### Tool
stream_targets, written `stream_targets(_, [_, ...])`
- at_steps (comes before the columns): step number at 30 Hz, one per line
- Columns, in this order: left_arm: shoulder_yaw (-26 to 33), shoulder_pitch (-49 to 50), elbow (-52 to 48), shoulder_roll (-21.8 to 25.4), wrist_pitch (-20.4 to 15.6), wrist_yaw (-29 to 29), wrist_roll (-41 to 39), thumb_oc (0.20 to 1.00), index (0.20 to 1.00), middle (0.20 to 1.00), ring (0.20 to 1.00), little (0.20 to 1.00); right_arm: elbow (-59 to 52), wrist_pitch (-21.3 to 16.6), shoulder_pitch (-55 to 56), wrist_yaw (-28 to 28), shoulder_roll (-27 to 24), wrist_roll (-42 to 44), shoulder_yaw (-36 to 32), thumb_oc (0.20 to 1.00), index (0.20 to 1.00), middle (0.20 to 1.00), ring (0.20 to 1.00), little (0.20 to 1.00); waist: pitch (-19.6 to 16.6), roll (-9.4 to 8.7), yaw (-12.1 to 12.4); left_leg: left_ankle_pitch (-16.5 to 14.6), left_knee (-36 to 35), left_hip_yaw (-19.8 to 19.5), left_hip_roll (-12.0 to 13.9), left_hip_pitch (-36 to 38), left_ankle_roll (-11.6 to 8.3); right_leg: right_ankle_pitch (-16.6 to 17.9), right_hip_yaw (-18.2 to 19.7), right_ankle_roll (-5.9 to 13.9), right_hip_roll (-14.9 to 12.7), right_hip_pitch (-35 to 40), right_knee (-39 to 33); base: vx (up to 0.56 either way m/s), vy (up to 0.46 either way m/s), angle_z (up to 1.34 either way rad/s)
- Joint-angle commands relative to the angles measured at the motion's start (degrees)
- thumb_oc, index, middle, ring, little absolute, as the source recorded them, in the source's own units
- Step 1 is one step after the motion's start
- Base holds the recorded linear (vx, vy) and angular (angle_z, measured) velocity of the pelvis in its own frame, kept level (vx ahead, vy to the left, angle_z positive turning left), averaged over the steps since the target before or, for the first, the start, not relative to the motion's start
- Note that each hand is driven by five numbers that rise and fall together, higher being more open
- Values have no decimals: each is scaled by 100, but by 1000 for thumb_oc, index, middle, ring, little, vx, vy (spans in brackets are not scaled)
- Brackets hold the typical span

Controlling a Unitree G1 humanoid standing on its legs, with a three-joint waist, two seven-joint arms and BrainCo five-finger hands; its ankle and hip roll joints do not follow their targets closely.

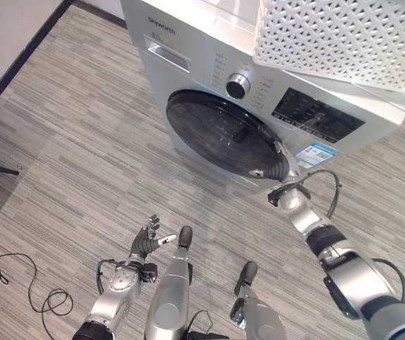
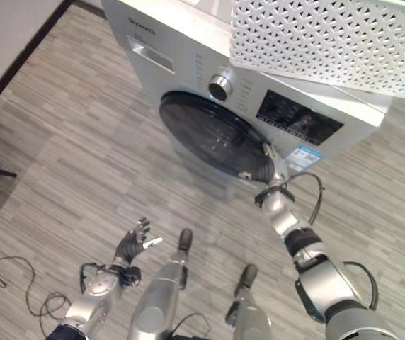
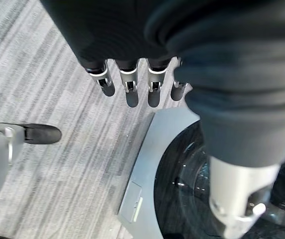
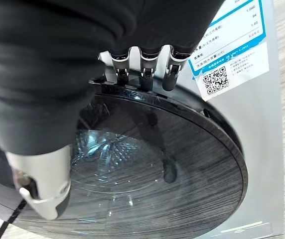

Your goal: Grab the laundry basket,head to the washer,open it,put in the laundry and shut it.

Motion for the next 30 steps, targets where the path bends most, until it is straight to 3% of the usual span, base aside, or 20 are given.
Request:
stream_targets(1, [-322, 248, -471, 128, -236, -40, -121, 1000, 1000, 1000, 1000, 1000, 840, 322, -493, 719, -47, 446, 237, 200, 200, 200, 200, 200, -131, 246, 448, -101, -210, -126, -174, 108, 165, -389, 222, 141, -358, -321, 719, 0, 0, 0])
stream_targets(12, [-355, 203, -416, 125, -168, -29, -135, 1000, 1000, 1000, 1000, 1000, 696, 223, -365, 921, 380, 1292, 127, 200, 200, 200, 200, 200, -128, 183, 550, -113, -232, -187, -181, 98, 183, -438, 122, 143, -344, -286, 750, 10, -10, 4])
stream_targets(22, [-307, 191, -444, 220, -144, -9, 17, 1000, 1000, 1000, 1000, 1000, 619, 149, -444, 1129, 440, 2105, 30, 200, 200, 200, 200, 200, -92, 79, 623, -121, -236, -200, -148, 115, 166, -482, 79, 128, -305, -274, 782, -1, -6, 2])
stream_targets(23, [-263, 114, -596, 354, -160, 73, 501, 1000, 1000, 1000, 1000, 1000, 576, 124, -385, 1103, 565, 2228, -3, 514, 514, 514, 514, 514, -97, 31, 641, -145, -236, -186, -133, 143, 163, -493, 73, 132, -292, -253, 784, 3, -12, 3])
stream_targets(24, [-263, 114, -597, 354, -160, 73, 501, 1000, 1000, 1000, 1000, 1000, 576, 124, -385, 1103, 566, 2228, -3, 586, 586, 586, 586, 586, -97, 31, 642, -145, -236, -186, -133, 143, 163, -493, 74, 132, -292, -253, 784, 2, -17, 5])
stream_targets(25, [-182, 30, -729, 541, -153, 253, 1166, 1000, 1000, 1000, 1000, 1000, 466, 129, -271, 1067, 736, 2189, 67, 1000, 1000, 1000, 1000, 1000, -117, -23, 650, -166, -236, -163, -108, 177, 158, -503, 86, 137, -279, -230, 788, 7, -18, 7])
stream_targets(29, [335, -252, -1374, 1044, -141, 666, 2598, 1000, 1000, 1000, 1000, 1000, -69, 126, 226, 1083, 1139, 2011, 378, 1000, 1000, 1000, 1000, 1000, -203, -209, 633, -236, -261, -113, 1, 348, 138, -539, 104, 140, -249, -152, 831, 21, -43, -1])
stream_targets(30, [348, -233, -1394, 1048, -129, 663, 2603, 1000, 1000, 1000, 1000, 1000, -71, 127, 230, 1081, 1147, 2009, 381, 1000, 1000, 1000, 1000, 1000, -204, -214, 630, -237, -263, -110, 1, 354, 137, -541, 106, 140, -250, -148, 831, 19, -43, -9])
